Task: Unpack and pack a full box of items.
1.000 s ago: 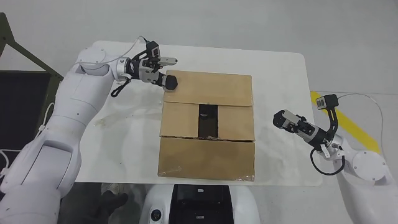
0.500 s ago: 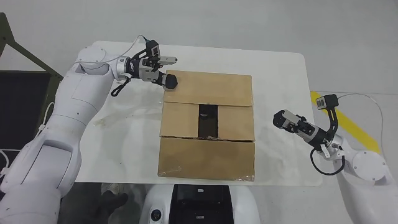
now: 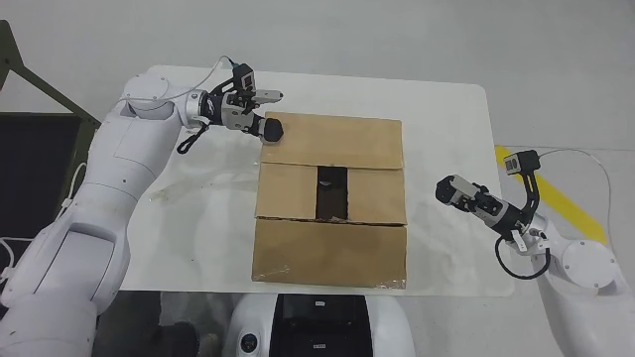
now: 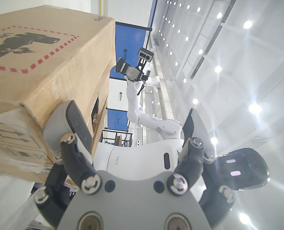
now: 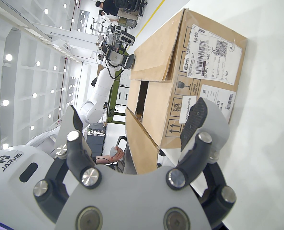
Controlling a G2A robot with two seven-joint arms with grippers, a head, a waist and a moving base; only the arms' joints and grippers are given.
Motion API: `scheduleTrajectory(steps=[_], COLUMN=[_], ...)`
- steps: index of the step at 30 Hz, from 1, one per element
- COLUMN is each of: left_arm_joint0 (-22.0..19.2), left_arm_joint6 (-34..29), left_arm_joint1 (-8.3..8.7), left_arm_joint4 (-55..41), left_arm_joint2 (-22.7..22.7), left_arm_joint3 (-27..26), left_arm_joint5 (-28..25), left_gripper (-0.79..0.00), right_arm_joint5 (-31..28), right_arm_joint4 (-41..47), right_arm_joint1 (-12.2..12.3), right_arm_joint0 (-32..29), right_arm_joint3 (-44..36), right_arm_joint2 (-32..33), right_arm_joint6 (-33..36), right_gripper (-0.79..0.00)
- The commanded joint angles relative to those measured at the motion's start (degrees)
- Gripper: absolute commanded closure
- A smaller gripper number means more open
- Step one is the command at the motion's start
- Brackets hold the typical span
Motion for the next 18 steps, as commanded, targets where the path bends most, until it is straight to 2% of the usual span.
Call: scheduleTrajectory(steps=[1, 18], left_arm_joint0=[0.0, 0.0], left_arm_joint6=[0.0, 0.0], left_arm_joint1=[0.0, 0.0], left_arm_joint4=[0.0, 0.0], left_arm_joint2=[0.0, 0.0], left_arm_joint3=[0.0, 0.0], left_arm_joint5=[0.0, 0.0], left_gripper=[-0.785, -0.785], right_arm_joint5=[0.0, 1.4], right_arm_joint4=[0.0, -0.7], right_arm_joint1=[0.0, 0.0], right_arm_joint0=[0.0, -1.0], right_arm_joint3=[0.0, -1.0], right_arm_joint2=[0.0, -0.1], right_arm_joint6=[0.0, -1.3], right_gripper=[-0.785, -0.785])
